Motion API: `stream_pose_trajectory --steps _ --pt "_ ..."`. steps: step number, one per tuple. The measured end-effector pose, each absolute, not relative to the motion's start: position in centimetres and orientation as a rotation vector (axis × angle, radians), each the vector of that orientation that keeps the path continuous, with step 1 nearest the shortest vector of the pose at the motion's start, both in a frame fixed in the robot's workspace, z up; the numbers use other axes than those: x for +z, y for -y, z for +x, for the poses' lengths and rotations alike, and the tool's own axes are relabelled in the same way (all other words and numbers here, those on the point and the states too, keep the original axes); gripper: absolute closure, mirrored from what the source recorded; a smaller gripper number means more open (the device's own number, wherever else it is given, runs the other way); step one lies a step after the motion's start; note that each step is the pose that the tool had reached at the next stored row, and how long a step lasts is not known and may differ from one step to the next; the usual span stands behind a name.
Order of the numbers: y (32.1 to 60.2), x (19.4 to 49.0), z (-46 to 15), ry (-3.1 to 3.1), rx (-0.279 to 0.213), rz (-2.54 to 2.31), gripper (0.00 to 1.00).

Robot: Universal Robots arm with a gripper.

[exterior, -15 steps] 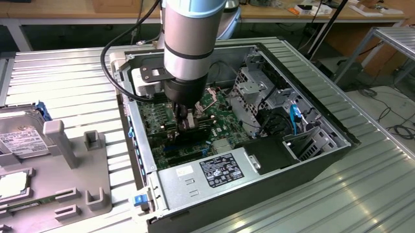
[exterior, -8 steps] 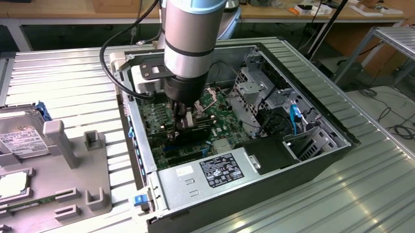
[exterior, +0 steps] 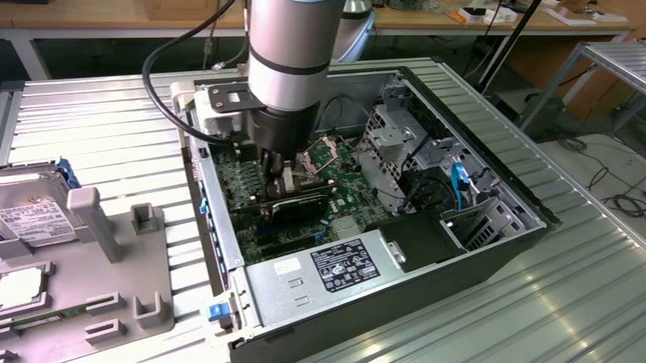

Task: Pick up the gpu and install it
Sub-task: 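Press down on the gpu until it lock into place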

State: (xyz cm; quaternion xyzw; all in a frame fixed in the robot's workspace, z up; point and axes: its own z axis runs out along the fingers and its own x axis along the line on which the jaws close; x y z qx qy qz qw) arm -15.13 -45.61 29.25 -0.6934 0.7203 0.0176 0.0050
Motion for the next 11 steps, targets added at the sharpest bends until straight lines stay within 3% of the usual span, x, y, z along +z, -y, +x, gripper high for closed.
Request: stream_pose_trajectory --steps 11 --pt "44.9 29.3 -18.6 -2.259 0.055 -2.168 0.89"
